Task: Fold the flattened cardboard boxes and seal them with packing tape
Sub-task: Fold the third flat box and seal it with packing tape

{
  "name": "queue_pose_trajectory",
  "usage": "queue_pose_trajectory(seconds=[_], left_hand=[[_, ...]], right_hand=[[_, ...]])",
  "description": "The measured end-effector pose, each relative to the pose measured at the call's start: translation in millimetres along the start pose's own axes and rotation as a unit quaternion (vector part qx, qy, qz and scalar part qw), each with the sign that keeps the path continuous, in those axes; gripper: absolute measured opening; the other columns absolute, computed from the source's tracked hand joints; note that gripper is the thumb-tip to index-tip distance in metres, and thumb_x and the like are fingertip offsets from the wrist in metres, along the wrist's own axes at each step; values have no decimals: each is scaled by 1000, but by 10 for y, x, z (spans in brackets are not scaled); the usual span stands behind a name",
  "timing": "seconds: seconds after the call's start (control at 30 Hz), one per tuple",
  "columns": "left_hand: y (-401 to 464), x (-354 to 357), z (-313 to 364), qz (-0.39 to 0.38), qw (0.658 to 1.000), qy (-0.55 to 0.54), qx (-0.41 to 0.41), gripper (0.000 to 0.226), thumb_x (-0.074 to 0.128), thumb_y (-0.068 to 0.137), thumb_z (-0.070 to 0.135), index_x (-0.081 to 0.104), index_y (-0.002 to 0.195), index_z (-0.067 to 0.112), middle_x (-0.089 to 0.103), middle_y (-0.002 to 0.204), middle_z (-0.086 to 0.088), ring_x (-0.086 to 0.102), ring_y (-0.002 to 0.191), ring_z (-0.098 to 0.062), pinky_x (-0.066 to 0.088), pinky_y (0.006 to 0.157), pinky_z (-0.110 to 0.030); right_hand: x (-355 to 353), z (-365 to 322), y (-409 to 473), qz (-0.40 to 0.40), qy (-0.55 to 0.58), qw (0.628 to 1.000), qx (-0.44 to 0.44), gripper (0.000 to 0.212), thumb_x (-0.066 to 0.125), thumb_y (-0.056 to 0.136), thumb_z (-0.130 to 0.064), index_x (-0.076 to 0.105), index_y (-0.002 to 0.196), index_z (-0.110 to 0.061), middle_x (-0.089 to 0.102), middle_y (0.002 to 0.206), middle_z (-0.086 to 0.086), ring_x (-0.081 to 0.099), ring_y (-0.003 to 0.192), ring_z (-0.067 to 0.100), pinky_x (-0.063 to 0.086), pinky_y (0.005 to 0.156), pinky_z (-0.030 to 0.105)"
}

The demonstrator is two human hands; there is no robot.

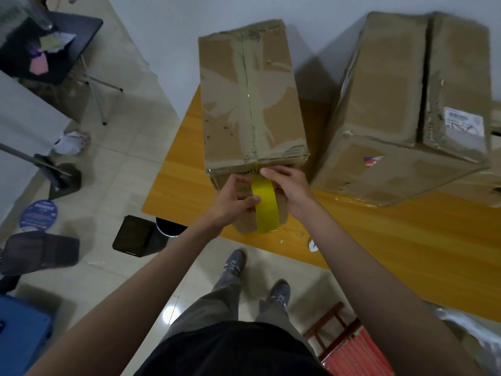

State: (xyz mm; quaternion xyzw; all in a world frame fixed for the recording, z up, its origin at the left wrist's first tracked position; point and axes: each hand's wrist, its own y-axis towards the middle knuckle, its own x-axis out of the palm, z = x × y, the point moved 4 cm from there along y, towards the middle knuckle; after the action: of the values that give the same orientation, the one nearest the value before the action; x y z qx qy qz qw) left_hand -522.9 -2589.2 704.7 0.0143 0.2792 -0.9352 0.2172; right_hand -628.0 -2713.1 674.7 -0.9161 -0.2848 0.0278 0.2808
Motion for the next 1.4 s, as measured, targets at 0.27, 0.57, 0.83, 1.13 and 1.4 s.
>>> queue_pose_trajectory(seconds=[0.27,0.57,0.83,1.13,1.4], left_hand=[[-14,-56,-16,-17,1000,-8,-10,42,71,91,13,46,125,10,72,93,-19,67,82,-23,57,75,-34],[-185,-92,-113,-38,999,14,-30,43,68,93,15,45,128,12,71,95,-23,66,80,-22,56,82,-41],[-280,-152,-86,-44,999,-5,-19,42,68,93,11,44,128,10,69,103,-29,65,85,-27,54,79,-36],[-372,-261,-46,-41,999,12,11,42,68,92,8,44,127,11,69,96,-23,65,75,-15,53,67,-25],[-295,-220,-37,-31,997,16,75,44,73,88,6,44,111,28,75,88,-11,69,79,-24,54,75,-44]], right_hand=[[94,55,69,69,-35,996,-37,10,86,76,-26,78,80,-21,77,78,-8,71,78,6,57,74,28],[177,3,117,120,-62,989,-64,14,85,76,-31,79,79,-19,75,70,-7,60,53,1,50,57,25],[126,-166,62,167,-297,920,-194,58,71,79,-61,64,53,-9,57,45,4,53,44,21,37,44,38],[193,-217,-40,70,-329,931,-144,40,69,89,-44,71,59,-18,67,54,-4,65,54,11,55,59,32],[-31,164,-666,-73,-84,993,35,67,81,73,-53,63,112,-2,70,109,18,68,106,33,51,98,55]])
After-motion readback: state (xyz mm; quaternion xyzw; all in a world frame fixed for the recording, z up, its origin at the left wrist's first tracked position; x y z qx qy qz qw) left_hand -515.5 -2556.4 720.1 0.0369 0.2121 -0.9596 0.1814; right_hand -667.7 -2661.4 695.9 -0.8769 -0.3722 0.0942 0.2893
